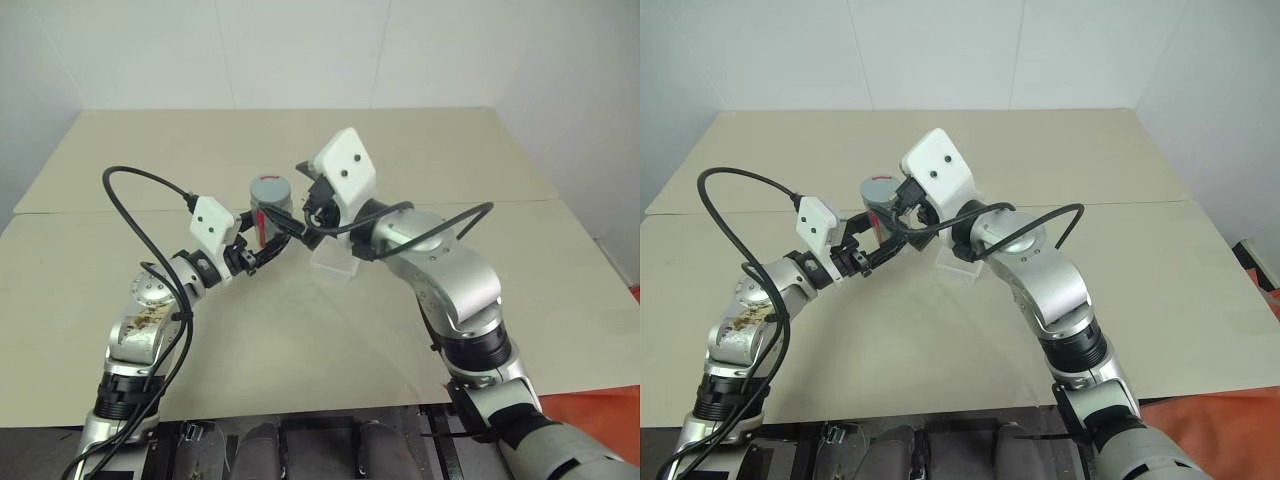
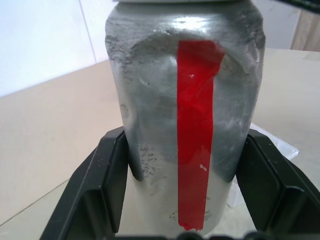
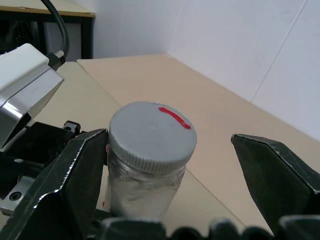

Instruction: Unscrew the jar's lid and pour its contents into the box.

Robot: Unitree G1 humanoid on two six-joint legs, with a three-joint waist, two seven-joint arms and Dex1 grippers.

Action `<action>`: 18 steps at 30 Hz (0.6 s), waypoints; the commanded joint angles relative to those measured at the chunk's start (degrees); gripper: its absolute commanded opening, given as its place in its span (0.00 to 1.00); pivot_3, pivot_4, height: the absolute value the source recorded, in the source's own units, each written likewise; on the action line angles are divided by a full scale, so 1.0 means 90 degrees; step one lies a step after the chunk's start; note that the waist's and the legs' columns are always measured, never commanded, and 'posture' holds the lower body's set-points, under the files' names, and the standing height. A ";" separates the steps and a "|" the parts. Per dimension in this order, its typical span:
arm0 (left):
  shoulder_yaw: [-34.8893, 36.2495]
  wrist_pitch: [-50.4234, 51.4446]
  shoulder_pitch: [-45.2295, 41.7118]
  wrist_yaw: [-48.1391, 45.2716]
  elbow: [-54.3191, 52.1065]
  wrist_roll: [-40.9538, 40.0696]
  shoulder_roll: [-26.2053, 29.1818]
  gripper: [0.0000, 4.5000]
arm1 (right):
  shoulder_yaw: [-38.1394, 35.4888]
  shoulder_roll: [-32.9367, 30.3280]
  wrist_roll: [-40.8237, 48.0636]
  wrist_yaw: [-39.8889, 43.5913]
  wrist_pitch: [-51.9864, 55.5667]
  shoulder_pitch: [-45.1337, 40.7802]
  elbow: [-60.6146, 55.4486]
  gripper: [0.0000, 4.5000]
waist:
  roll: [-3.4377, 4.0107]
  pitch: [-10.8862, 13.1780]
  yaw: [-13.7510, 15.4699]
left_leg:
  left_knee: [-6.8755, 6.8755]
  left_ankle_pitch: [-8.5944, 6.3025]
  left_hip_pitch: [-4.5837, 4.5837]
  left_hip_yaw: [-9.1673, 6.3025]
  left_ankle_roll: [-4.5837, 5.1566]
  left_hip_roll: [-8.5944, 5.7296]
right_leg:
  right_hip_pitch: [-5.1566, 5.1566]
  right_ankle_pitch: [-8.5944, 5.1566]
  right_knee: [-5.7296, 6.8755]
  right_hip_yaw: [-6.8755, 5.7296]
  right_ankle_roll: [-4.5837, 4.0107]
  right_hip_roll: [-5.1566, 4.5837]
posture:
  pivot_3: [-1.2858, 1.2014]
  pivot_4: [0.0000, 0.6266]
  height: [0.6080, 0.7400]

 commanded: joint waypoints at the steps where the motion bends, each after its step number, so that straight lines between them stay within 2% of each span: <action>1: 0.0179 -0.0009 -0.0104 -0.0030 -0.0270 -0.0141 0.0074 0.62 | -0.0366 -0.0127 -0.0020 -0.0094 0.0067 0.0034 -0.0195 0.99 | 0.0000 0.0000 0.0000 | 0.0000 0.0000 0.0000 0.0000 0.0000 0.0000 | 0.0000 0.0000 0.0000 0.0000 0.0000 0.0000 | 0.52 0.24 1.00; 18: 0.0189 0.0044 -0.0093 -0.0091 -0.0285 -0.0156 0.0091 0.62 | -0.0612 -0.0306 0.0222 -0.0125 0.0219 0.0160 -0.0344 0.99 | 0.0000 0.0000 -0.0004 | 0.0000 0.0000 0.0000 0.0000 0.0000 0.0000 | -0.0001 0.0000 -0.0001 0.0001 0.0000 0.0000 | 0.52 0.24 1.00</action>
